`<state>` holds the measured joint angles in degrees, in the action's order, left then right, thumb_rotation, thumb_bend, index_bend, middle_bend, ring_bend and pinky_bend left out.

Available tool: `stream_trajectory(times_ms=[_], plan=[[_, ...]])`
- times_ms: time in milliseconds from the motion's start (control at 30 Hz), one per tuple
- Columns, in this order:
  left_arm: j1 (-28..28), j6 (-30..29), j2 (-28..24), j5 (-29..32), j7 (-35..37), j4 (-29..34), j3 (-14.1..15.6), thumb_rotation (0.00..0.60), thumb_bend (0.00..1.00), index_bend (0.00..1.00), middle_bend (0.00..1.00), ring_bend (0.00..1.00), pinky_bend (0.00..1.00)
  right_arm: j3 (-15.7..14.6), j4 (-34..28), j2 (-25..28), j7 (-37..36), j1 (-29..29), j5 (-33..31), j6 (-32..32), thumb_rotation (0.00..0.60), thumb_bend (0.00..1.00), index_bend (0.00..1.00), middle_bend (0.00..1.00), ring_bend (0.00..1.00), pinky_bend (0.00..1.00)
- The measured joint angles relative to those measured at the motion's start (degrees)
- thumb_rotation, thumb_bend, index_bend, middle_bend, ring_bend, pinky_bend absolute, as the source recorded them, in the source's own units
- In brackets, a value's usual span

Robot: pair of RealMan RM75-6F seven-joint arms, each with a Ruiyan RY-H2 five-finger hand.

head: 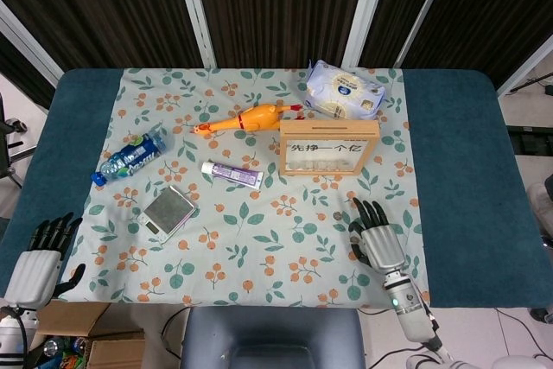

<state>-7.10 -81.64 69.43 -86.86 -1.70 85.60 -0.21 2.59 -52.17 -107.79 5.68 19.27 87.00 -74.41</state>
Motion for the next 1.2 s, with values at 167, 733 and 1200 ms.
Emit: stream_trajectory(times_ms=[167, 733, 1200], plan=[[0.1, 0.0, -0.2, 0.1, 0.2, 0.1, 0.0, 0.6, 0.36, 0.0, 0.0, 0.0, 0.0, 0.3, 0.7, -0.4, -0.3, 0.1, 0.0, -0.4, 0.6, 0.43, 0.62, 0.05, 0.0, 0.0], [0.1, 0.3, -0.3, 0.2, 0.4, 0.1, 0.2, 0.6, 0.36, 0.0, 0.0, 0.0, 0.0, 0.9, 3.0, -1.3, -1.5, 0.4, 0.1, -1.4, 0.6, 0.55, 0.65, 0.1, 0.0, 0.0], [0.1, 0.7, -0.1, 0.5, 0.9, -0.5, 0.3, 0.6, 0.36, 0.0, 0.0, 0.0, 0.0, 1.3, 3.1, -1.6, -1.6, 0.4, -0.7, -0.8, 0.6, 0.65, 0.7, 0.12, 0.0, 0.0]])
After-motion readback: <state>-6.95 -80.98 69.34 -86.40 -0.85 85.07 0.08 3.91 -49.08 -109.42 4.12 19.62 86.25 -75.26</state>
